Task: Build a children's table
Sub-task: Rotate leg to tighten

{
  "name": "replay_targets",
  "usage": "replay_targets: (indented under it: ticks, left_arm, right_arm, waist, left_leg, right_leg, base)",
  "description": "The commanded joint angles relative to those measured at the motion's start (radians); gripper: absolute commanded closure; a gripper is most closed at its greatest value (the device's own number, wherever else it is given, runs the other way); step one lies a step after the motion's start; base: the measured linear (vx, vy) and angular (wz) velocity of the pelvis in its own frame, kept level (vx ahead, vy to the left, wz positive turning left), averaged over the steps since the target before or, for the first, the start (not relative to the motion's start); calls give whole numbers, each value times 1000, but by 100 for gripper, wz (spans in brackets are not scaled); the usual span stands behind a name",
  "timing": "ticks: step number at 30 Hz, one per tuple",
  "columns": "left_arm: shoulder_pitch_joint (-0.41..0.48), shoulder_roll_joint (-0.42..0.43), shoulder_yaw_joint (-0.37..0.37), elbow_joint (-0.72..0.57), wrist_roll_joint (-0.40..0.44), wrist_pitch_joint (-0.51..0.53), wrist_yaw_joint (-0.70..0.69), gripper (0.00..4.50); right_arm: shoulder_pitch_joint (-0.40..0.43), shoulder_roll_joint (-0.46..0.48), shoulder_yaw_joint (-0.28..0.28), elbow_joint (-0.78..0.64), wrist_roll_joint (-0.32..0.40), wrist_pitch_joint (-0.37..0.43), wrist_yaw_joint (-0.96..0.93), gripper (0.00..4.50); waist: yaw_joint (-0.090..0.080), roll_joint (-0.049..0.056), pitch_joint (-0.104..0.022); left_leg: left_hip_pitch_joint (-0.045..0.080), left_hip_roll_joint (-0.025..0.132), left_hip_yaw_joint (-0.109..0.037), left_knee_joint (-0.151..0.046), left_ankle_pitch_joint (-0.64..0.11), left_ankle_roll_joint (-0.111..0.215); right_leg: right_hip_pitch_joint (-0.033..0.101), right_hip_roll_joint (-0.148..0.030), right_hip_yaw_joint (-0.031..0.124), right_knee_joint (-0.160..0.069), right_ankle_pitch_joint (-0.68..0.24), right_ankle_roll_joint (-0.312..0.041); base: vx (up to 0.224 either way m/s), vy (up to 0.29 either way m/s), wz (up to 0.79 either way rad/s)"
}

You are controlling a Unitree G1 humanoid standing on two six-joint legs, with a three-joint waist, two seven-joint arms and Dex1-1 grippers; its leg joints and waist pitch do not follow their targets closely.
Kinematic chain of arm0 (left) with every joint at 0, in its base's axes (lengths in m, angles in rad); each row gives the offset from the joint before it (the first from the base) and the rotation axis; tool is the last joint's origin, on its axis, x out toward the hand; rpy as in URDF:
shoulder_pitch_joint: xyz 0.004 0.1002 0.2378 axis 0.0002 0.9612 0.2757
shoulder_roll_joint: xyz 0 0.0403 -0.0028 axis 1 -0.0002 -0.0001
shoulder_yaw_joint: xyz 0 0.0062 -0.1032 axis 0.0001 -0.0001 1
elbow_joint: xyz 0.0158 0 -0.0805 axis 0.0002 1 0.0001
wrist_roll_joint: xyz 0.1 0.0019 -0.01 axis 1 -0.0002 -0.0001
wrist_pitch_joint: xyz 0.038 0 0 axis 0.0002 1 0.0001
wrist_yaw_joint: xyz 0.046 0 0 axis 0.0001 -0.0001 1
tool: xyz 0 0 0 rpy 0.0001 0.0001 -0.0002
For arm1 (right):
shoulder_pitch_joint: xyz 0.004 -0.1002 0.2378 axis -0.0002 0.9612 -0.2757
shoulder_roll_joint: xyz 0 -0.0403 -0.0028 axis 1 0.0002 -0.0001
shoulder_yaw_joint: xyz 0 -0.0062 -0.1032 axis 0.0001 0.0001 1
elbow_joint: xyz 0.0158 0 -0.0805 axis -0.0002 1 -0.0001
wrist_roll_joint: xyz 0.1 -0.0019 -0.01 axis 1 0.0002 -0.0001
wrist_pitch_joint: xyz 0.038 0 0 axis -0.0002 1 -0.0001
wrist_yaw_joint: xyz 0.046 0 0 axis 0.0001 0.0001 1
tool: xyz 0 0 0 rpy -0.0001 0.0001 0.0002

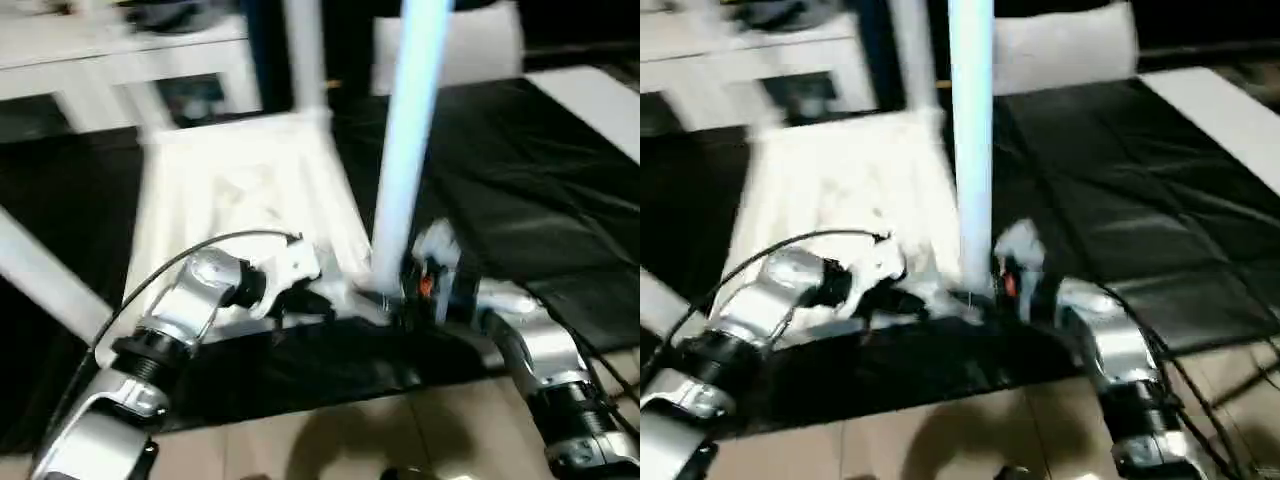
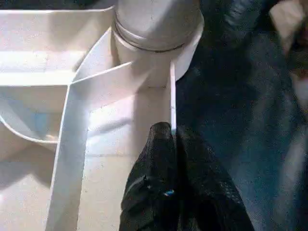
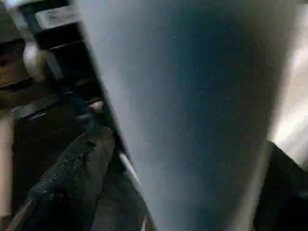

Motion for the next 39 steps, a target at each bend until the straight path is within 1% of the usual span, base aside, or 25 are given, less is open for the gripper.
replay_targets:
  ticks: [1,2,3,4,5,7,8,10,11,13,14,17,19,24,25,29,30,31,32,33,34,36,37,38,39]
  left_arm:
    - [7,43,-68,-11,6,-42,-115,450]
    - [7,48,-71,-11,5,-46,-125,450]
    - [4,65,-85,-13,3,-62,-164,450]
    - [3,71,-89,-12,2,-73,-182,450]
    - [1,75,-92,-10,2,-80,-192,450]
    - [-1,79,-96,-7,3,-89,-204,450]
    - [-2,82,-99,-6,4,-95,-215,450]
    - [-6,91,-108,-1,9,-109,-230,450]
    - [-6,92,-109,1,10,-111,-232,450]
    - [-8,97,-114,7,10,-122,-232,450]
    - [-8,97,-115,7,9,-123,-232,450]
    - [-8,98,-116,7,8,-125,-236,450]
    - [-7,96,-116,6,9,-126,-237,450]
    - [-6,97,-117,13,7,-130,-236,450]
    - [-5,98,-117,14,6,-128,-233,450]
    - [-5,95,-110,19,7,-115,-211,450]
    - [-5,92,-106,21,8,-108,-201,450]
    - [-7,85,-101,23,8,-100,-186,450]
    - [-11,68,-87,25,3,-75,-156,450]
    - [-13,55,-78,26,-1,-59,-137,450]
    - [-22,20,-57,31,-5,-16,-76,450]
    - [-28,-5,-45,34,-7,9,-36,450]
    - [-37,-41,-30,37,-11,51,17,450]
    - [-39,-50,-27,38,-12,61,31,450]
    - [-40,-53,-25,38,-12,64,36,450]
  right_arm:
    - [-2,-40,28,-25,28,9,121,63]
    - [-3,-44,29,-24,30,9,132,63]
    - [-9,-56,33,-19,40,14,173,63]
    - [-12,-63,37,-18,49,18,190,78]
    - [-14,-69,43,-17,53,20,204,78]
    - [-17,-75,49,-14,56,21,219,78]
    - [-19,-81,56,-14,59,28,234,106]
    - [-22,-95,74,-20,63,44,275,114]
    - [-23,-98,76,-23,63,46,280,121]
    - [-25,-99,76,-27,71,54,288,133]
    - [-24,-100,75,-30,75,56,291,154]
    - [-23,-98,76,-33,78,59,301,163]
    - [-22,-96,79,-34,80,61,307,192]
    - [-24,-94,80,-38,92,72,316,211]
    - [-23,-93,80,-42,101,78,317,226]
    - [-15,-77,73,-61,120,99,299,234]
    - [-10,-70,73,-67,121,103,290,235]
    - [-5,-62,73,-72,115,98,274,235]
    - [2,-46,74,-76,100,92,233,236]
    - [6,-34,74,-78,88,88,206,236]
    - [10,1,72,-67,46,82,107,236]
    - [6,28,66,-51,21,90,33,238]
    - [-5,73,46,-24,5,95,-61,239]
    - [-8,84,41,-18,2,98,-83,239]
    - [-9,88,39,-16,1,99,-91,240]
  waist:
    - [10,-11,-70]
    - [15,-10,-71]
    - [19,-11,-72]
    - [21,-11,-73]
    - [24,-12,-72]
    - [34,-13,-72]
    - [36,-14,-72]
    - [42,-17,-71]
    - [44,-16,-71]
    - [44,-21,-70]
    - [44,-20,-69]
    - [43,-24,-68]
    - [44,-24,-68]
    - [45,-25,-69]
    - [46,-24,-69]
    - [47,-26,-69]
    - [47,-25,-68]
    - [46,-27,-68]
    - [46,-25,-66]
    - [45,-27,-65]
    - [41,-28,-61]
    - [35,-30,-57]
    - [29,-30,-54]
    - [26,-29,-51]
    - [15,-28,-48]
  left_leg:
    - [1,60,-10,-64,-71,128]
    - [2,61,-11,-63,-73,129]
    - [2,62,-10,-63,-68,134]
    - [2,63,-10,-63,-65,134]
    - [2,61,-8,-62,-56,134]
    - [2,59,-5,-61,-54,126]
    - [1,58,-5,-61,-57,123]
    - [2,56,-3,-61,-63,115]
    - [3,56,-3,-61,-66,112]
    - [2,54,-2,-62,-75,104]
    - [1,54,-2,-63,-78,101]
    - [3,52,0,-64,-89,91]
    - [5,50,2,-64,-88,89]
    - [6,51,2,-63,-82,93]
    - [6,52,2,-64,-85,90]
    - [7,50,3,-64,-87,87]
    - [6,50,4,-64,-89,87]
    - [6,49,4,-65,-89,83]
    - [7,50,3,-65,-92,81]
    - [7,48,5,-65,-96,79]
    - [11,44,6,-68,-121,59]
    - [14,36,6,-68,-142,46]
    - [18,31,7,-66,-162,37]
    - [19,29,7,-66,-173,35]
    - [21,24,5,-63,-210,29]
  right_leg:
    - [68,-76,72,-52,-222,-138]
    - [69,-77,72,-50,-216,-140]
    - [68,-76,74,-46,-196,-145]
    - [68,-77,76,-44,-190,-147]
    - [67,-78,76,-43,-183,-149]
    - [67,-79,77,-45,-203,-147]
    - [67,-79,77,-46,-214,-145]
    - [66,-78,77,-48,-242,-139]
    - [66,-77,78,-50,-255,-133]
    - [67,-77,78,-53,-281,-120]
    - [68,-77,78,-52,-288,-117]
    - [66,-75,79,-57,-328,-103]
    - [65,-74,80,-58,-339,-99]
    - [63,-73,80,-57,-331,-102]
    - [63,-73,80,-57,-337,-101]
    - [63,-73,81,-59,-343,-98]
    - [62,-73,81,-59,-346,-98]
    - [63,-72,81,-60,-355,-93]
    - [62,-72,80,-61,-362,-92]
    - [62,-72,80,-65,-373,-87]
    - [59,-72,77,-72,-430,-71]
    - [58,-71,72,-83,-491,-48]
    - [56,-70,67,-96,-565,-17]
    - [53,-69,63,-101,-586,-9]
    - [51,-66,52,-111,-627,12]
  base:
    - [0,0,0]
    - [0,0,0]
    - [0,0,0]
    - [0,0,0]
    - [0,0,0]
    - [0,0,0]
    - [0,0,0]
    - [0,0,0]
    - [0,0,0]
    - [0,0,0]
    - [0,0,0]
    - [0,0,0]
    - [0,0,0]
    - [0,0,0]
    - [0,0,0]
    - [0,0,0]
    - [0,0,0]
    - [0,0,0]
    - [0,0,0]
    - [0,0,0]
    - [0,0,0]
    - [0,0,0]
    - [0,0,0]
    - [0,0,0]
    - [0,0,0]
